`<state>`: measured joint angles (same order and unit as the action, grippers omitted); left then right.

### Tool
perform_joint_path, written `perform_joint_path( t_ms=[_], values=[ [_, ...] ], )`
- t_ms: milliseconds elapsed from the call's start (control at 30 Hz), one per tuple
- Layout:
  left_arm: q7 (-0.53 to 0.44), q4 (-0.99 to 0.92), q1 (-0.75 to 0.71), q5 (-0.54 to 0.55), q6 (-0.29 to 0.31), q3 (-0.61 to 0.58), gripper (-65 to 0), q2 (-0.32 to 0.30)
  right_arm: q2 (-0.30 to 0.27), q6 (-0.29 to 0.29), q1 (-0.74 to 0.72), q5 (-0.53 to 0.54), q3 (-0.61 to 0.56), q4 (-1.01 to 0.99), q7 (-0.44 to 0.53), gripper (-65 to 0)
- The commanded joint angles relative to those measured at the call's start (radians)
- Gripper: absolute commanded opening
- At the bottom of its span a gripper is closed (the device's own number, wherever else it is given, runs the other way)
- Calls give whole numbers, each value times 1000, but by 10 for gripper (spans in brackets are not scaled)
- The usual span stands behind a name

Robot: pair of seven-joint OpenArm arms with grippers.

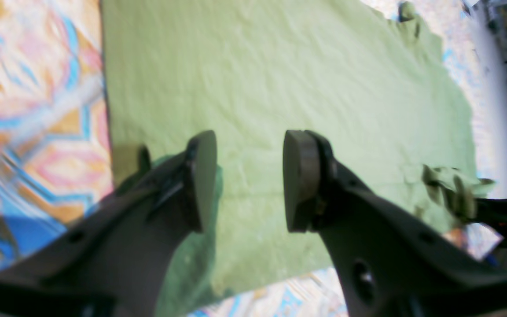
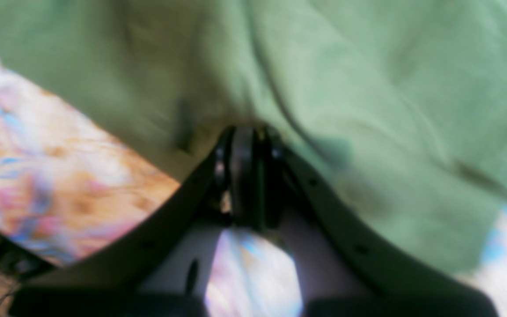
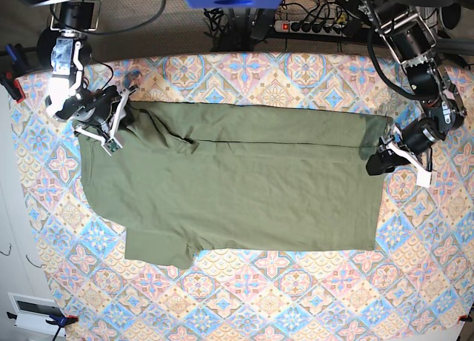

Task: Layout the t-shirt on the table in an organized manner, then fold the t-shirt properly
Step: 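Grasp the shoulder edges with both grippers, left gripper moving inward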

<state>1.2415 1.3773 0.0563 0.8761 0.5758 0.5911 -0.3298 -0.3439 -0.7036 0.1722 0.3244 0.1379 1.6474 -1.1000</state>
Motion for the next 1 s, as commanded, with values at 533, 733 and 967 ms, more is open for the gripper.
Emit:
perform_joint_path(
  t_ms=[533, 733, 967],
  values=[
    [-55, -74, -34, -242, 5, -254, -405, -16, -25, 5, -12, -11, 35, -95, 10, -609],
    [-55, -74, -79, -357, 5, -320, -406, -16, -25, 5, -12, -12, 35, -155, 7, -609],
    [-55, -69, -144, -444, 5, -452, -448, -71, -31, 5, 46, -12, 33, -151, 4, -609]
  ],
)
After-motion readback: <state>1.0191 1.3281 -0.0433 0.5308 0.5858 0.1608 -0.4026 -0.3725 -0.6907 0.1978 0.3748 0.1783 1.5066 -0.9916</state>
